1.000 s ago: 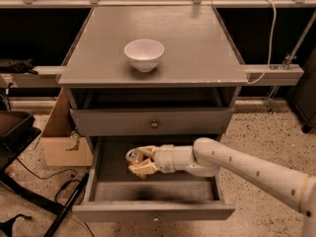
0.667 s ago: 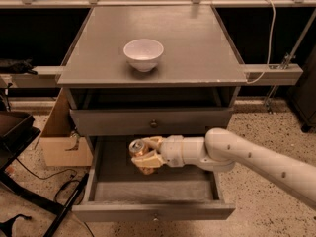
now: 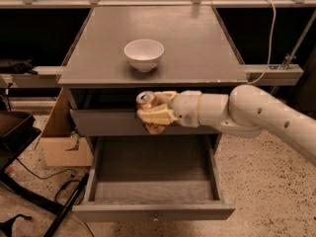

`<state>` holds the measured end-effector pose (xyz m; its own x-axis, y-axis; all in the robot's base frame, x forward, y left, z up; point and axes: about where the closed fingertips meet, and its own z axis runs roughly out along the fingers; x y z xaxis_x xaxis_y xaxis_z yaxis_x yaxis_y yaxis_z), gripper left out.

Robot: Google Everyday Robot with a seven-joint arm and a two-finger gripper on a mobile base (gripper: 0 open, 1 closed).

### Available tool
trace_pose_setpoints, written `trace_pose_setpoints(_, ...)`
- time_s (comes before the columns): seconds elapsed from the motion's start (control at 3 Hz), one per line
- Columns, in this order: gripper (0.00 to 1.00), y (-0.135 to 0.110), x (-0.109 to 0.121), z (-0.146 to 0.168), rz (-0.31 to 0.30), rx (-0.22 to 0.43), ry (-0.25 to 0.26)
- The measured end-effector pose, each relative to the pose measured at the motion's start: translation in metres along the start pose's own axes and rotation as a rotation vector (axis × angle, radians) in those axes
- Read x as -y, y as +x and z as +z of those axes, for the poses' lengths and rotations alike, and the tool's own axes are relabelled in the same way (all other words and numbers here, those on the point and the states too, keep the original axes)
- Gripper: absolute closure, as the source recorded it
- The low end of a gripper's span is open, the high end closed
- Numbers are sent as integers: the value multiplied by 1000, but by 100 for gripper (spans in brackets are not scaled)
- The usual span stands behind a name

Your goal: Pick orange can from middle drawer and place on counter

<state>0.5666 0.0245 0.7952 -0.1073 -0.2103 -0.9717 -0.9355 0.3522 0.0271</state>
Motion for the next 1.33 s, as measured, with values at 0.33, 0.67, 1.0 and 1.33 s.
trace_pose_setpoints(0.33,100,-47,21,-15,2,-10,41)
trace_pose_setpoints(0.67,100,-47,23,-16,17,-11,46)
trace_pose_setpoints(1.0,100,-66,24,-23,7,-7,94)
trace_pose_setpoints(1.33,100,-111,44,-46,7,45,215)
